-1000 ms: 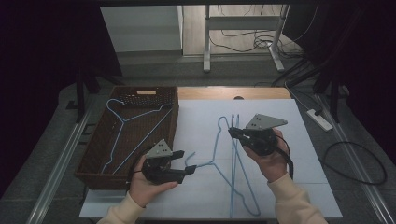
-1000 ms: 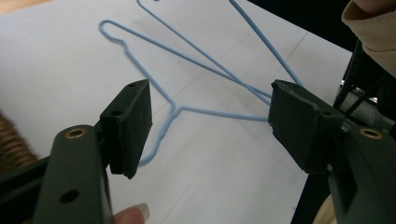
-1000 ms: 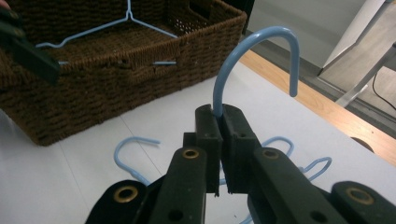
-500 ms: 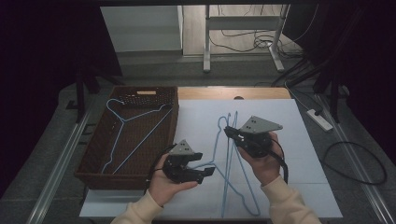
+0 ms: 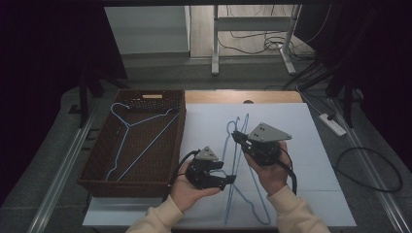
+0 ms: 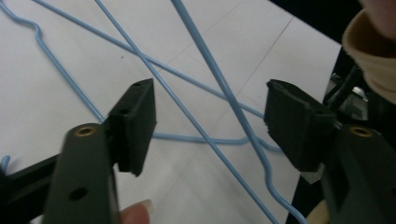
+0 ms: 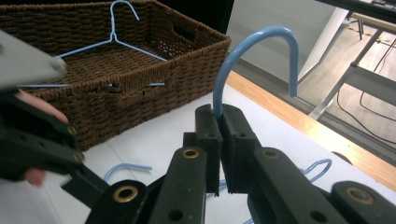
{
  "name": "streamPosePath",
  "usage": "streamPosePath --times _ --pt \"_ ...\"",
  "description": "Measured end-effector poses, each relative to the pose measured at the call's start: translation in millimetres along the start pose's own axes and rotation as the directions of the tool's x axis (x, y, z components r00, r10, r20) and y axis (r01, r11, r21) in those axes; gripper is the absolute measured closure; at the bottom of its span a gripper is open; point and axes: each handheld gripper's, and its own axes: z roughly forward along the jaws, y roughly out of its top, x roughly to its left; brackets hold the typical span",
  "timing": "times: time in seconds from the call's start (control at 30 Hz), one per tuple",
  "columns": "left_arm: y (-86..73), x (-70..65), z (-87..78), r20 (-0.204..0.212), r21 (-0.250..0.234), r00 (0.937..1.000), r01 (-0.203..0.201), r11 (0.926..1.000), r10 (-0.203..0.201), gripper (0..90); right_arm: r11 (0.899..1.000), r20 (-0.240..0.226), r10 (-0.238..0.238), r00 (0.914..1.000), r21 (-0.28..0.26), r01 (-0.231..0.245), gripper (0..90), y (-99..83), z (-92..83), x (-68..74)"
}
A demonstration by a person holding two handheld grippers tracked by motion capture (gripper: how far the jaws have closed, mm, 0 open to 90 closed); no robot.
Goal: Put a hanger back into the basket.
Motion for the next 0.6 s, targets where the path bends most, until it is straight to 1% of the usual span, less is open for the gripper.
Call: streamPosePath --times 0.03,0.07,0.17,0.2,0.23,0.33,0.5,0.57,0.6 --pt "0.1 0.3 4.1 0.006 0.012 1.0 -0.004 0.9999 0.004 40.2 1.0 0.002 -0.003 1.0 -0.003 0.003 86.9 0.7 -0.4 1.3" --pt "0.0 0.8 5.7 0.015 0.014 0.9999 -0.006 0.9999 0.005 48.0 1.0 0.007 -0.011 0.9999 -0.008 0.011 86.9 1.6 -1.4 3.2" --pt "0.5 1.4 7.8 0.033 0.022 0.9995 -0.001 0.9997 0.0 63.6 0.999 0.018 -0.029 0.9994 -0.015 0.029 86.9 2.9 -3.1 5.9" --pt "0.5 1.4 7.8 0.033 0.022 0.9995 -0.001 0.9997 0.0 69.3 0.999 0.017 -0.031 0.9994 -0.018 0.031 86.8 3.2 -3.8 6.3" --pt "1.0 1.2 6.8 0.048 0.026 0.9989 -0.003 0.9996 0.002 75.0 0.999 0.019 -0.034 0.9992 -0.018 0.035 86.9 3.5 -4.5 6.5" --pt "2.2 2.4 3.2 0.035 0.031 0.9993 0.009 0.9995 -0.01 78.6 0.999 0.027 -0.033 0.9991 -0.027 0.034 86.8 3.6 -6.2 6.0" --pt "3.2 9.9 -7.5 0.009 0.01 0.9983 0.058 0.9983 -0.058 84.4 0.999 0.034 -0.021 0.9992 -0.045 0.022 86.5 4.0 -12.0 2.0" --pt "3.7 11.9 -11.8 -0.002 -0.005 0.9975 0.07 0.9975 -0.07 86.4 0.998 0.035 -0.019 0.9992 -0.059 0.021 86.2 4.2 -14.6 0.4" --pt "4.1 12.9 -14.4 -0.004 -0.01 0.9976 0.069 0.9976 -0.069 86.9 0.998 0.037 -0.017 0.9992 -0.067 0.02 86.1 4.2 -15.7 -0.2"
